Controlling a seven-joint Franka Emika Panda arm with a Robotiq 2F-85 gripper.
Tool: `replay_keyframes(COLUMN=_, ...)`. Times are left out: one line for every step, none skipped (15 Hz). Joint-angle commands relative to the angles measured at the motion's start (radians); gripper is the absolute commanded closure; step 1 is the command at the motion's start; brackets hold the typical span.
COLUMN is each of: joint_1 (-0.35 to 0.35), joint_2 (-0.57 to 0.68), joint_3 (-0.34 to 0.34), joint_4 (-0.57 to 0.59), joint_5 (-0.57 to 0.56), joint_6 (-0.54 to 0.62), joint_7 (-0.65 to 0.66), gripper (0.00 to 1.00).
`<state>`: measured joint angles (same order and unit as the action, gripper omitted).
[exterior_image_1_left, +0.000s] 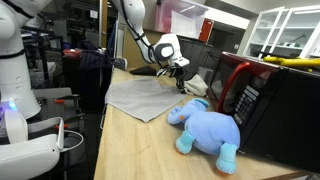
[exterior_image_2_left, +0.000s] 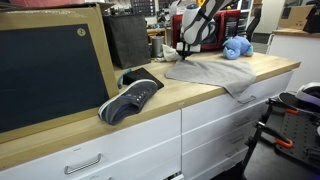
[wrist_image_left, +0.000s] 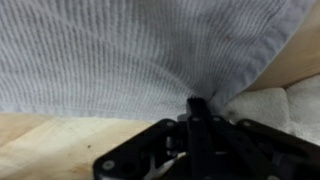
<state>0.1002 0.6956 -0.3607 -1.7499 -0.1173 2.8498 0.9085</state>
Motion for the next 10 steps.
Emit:
replay_keyframes(joint_1=0.052, joint_2=0.055, joint_3=-0.081, joint_4=0.023, joint_5=0.002, joint_6=0.096, joint_7=0.025, gripper=1.0)
replay_keyframes(joint_1=0.065, joint_2=0.071, joint_3=-0.116, joint_4=0.028, joint_5=0.005, joint_6=0.105, joint_7=0.029, gripper=1.0)
replay_keyframes(joint_1=0.077, joint_2=0.088, joint_3=-0.144, joint_4=0.033, joint_5=0.011, joint_6=0.112, joint_7=0.03, gripper=1.0)
replay_keyframes(joint_1=0.083, joint_2=0.098, joint_3=-0.172, joint_4=0.036, joint_5=0.018, joint_6=0.106, joint_7=0.028, gripper=1.0)
replay_keyframes(joint_1=0.078, joint_2=0.094, joint_3=-0.181, joint_4=0.036, joint_5=0.03, joint_6=0.089, joint_7=0.019, gripper=1.0)
replay_keyframes(joint_1=0.063, joint_2=0.073, joint_3=-0.174, joint_4=0.032, joint_5=0.047, joint_6=0.065, joint_7=0.003, gripper=1.0)
replay_keyframes(joint_1=0.05, joint_2=0.049, joint_3=-0.164, joint_4=0.026, joint_5=0.063, joint_6=0.038, joint_7=-0.011, gripper=1.0)
replay_keyframes(joint_1=0.031, joint_2=0.013, joint_3=-0.145, joint_4=0.018, joint_5=0.078, joint_6=0.011, joint_7=-0.028, gripper=0.74)
replay_keyframes(joint_1=0.005, joint_2=-0.032, joint_3=-0.118, joint_4=0.009, joint_5=0.096, joint_6=-0.016, joint_7=-0.053, gripper=0.72)
replay_keyframes(joint_1=-0.015, joint_2=-0.064, joint_3=-0.098, joint_4=0.005, joint_5=0.111, joint_6=-0.038, joint_7=-0.069, gripper=0.66)
